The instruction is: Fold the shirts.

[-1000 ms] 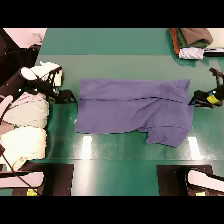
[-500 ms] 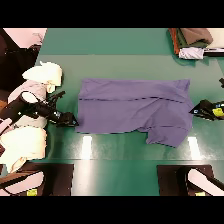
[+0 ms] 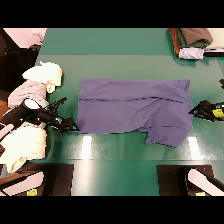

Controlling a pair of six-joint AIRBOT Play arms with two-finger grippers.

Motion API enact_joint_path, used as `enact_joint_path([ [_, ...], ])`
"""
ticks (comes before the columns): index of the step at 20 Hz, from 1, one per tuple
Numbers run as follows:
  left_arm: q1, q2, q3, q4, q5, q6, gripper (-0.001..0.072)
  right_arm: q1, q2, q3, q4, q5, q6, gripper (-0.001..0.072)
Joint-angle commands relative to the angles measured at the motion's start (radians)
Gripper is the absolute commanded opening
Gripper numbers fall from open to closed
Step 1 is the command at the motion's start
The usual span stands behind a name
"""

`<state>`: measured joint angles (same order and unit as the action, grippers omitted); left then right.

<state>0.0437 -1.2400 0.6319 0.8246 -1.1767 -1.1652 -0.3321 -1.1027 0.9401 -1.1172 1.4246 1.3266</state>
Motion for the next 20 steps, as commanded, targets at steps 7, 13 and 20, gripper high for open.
enact_joint_path([
  [7,0.000,0.038,0.030,-0.057,0.028,0.040,0.0020,-0.007,0.045,-0.111,-0.196,0.055,0.072,0.0390],
  [13,0.000,0.075,0.048,-0.058,0.032,0.040,0.0020,-0.005,0.092,-0.356,-0.187,-0.072,0.085,0.0571],
  [20,0.000,0.075,0.048,-0.046,0.032,0.040,0.0020,0.072,-0.028,-0.335,-0.107,-0.122,0.083,0.0300],
])
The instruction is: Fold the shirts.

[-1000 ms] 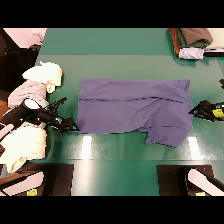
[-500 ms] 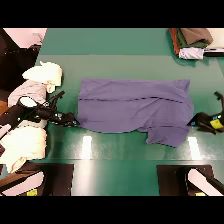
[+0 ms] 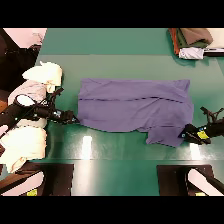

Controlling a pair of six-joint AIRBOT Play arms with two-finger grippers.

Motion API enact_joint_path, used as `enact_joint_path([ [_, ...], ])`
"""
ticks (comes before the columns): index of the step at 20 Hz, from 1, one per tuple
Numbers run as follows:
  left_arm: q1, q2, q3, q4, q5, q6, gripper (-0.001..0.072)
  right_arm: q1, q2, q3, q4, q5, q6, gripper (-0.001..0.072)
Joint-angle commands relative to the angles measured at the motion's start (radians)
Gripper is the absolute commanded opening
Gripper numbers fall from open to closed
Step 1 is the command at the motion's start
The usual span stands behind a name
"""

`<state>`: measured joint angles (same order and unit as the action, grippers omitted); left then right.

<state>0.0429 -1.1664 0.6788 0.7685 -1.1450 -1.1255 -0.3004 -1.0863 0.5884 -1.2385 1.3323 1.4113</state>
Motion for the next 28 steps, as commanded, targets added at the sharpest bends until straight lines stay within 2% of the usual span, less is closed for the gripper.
enact_joint_path([
  [1,0.000,0.001,0.001,0.026,-0.002,0.000,0.0020,0.058,-0.053,0.035,0.011,-0.029,-0.001,0.0292],
  [3,0.000,0.002,0.012,0.092,-0.025,-0.017,0.0019,0.084,-0.049,0.066,-0.011,-0.003,0.002,0.0094],
  [5,0.002,0.012,0.045,0.161,-0.065,-0.039,0.0020,0.091,-0.009,0.097,-0.054,0.056,0.003,0.0030],
  [9,0.002,0.173,0.073,0.332,-0.135,-0.112,0.0020,0.091,0.158,0.141,-0.129,0.195,0.004,0.0013],
  [11,0.002,0.259,0.071,0.437,-0.260,-0.145,0.0020,0.091,0.244,0.152,-0.126,0.241,0.027,0.0013],
  [14,0.002,0.380,0.056,0.428,-0.379,-0.216,0.0020,0.091,0.370,0.153,-0.123,0.322,0.075,0.0013],
  [17,0.001,0.422,0.056,0.286,-0.317,-0.232,0.0020,0.091,0.456,0.153,-0.087,0.281,0.089,0.0013],
  [19,0.001,0.395,0.056,0.216,-0.227,-0.229,0.0020,0.091,0.444,0.154,-0.016,0.230,0.087,0.0013],
  [22,0.002,0.317,0.056,0.220,-0.101,-0.229,0.0020,0.094,0.336,0.177,0.043,0.138,0.072,0.0013],
  [28,0.002,0.122,0.064,0.183,0.117,-0.228,0.0020,0.186,0.009,0.465,0.032,0.027,0.062,0.0013],
])
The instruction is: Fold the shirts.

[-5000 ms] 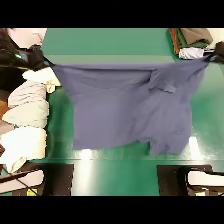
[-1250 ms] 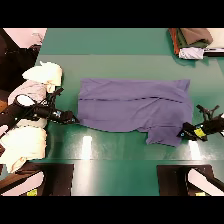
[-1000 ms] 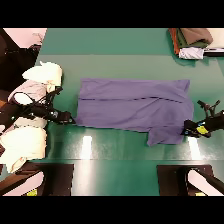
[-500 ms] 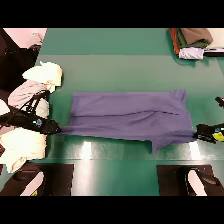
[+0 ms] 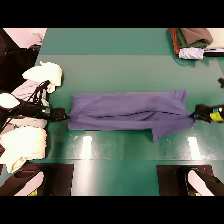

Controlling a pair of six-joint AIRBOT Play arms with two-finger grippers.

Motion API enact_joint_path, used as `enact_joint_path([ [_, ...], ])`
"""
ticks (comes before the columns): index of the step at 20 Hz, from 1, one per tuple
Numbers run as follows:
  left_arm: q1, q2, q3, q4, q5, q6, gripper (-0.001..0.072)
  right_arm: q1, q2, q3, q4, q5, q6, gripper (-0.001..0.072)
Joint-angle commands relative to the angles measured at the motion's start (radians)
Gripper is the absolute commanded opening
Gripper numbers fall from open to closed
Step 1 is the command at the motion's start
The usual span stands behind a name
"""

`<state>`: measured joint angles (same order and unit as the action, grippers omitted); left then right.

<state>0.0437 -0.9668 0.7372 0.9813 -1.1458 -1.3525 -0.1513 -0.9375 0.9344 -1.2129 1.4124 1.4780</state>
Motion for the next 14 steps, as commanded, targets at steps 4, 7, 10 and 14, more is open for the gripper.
enact_joint_path([
  [4,0.001,-0.193,0.133,-0.030,0.162,-0.001,0.0021,0.068,-0.342,0.278,0.008,-0.063,-0.005,0.0013],
  [7,0.000,-0.315,0.251,-0.032,0.158,-0.001,0.0021,0.085,-0.462,0.381,0.010,-0.067,-0.005,0.0014],
  [10,0.001,-0.404,0.311,-0.045,0.170,-0.001,0.0021,0.095,-0.553,0.451,0.020,-0.068,-0.004,0.0015],
  [14,0.001,-0.426,0.339,-0.065,0.225,-0.003,0.0403,0.088,-0.629,0.512,0.044,-0.113,-0.005,0.0215],
])
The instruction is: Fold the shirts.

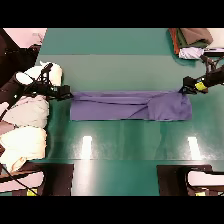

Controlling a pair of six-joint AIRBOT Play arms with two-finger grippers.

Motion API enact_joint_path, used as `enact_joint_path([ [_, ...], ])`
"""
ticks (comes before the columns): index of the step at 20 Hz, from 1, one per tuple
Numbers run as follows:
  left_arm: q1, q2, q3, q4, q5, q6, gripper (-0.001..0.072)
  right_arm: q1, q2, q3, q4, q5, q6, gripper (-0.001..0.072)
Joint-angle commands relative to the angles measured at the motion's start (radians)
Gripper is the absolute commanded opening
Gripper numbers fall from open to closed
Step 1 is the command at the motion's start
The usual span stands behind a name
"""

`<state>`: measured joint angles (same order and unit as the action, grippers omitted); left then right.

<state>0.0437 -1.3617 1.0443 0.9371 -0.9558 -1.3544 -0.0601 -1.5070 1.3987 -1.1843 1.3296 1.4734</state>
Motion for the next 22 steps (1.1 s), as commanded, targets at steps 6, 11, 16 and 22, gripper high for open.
enact_joint_path([
  [6,0.000,-0.029,0.149,-0.030,-0.120,0.006,0.0329,-0.086,-0.048,0.089,0.012,0.071,-0.115,0.0462],
  [11,0.000,-0.030,0.162,-0.085,-0.166,0.045,0.0021,-0.203,-0.058,0.089,0.016,0.167,-0.151,0.0720],
  [16,0.000,-0.031,0.161,-0.101,-0.254,0.045,0.0021,-0.224,-0.196,0.089,0.122,0.223,-0.237,0.0720],
  [22,0.000,-0.031,0.161,-0.101,-0.291,0.034,0.0021,-0.232,-0.290,0.089,0.139,0.225,-0.264,0.0713],
])
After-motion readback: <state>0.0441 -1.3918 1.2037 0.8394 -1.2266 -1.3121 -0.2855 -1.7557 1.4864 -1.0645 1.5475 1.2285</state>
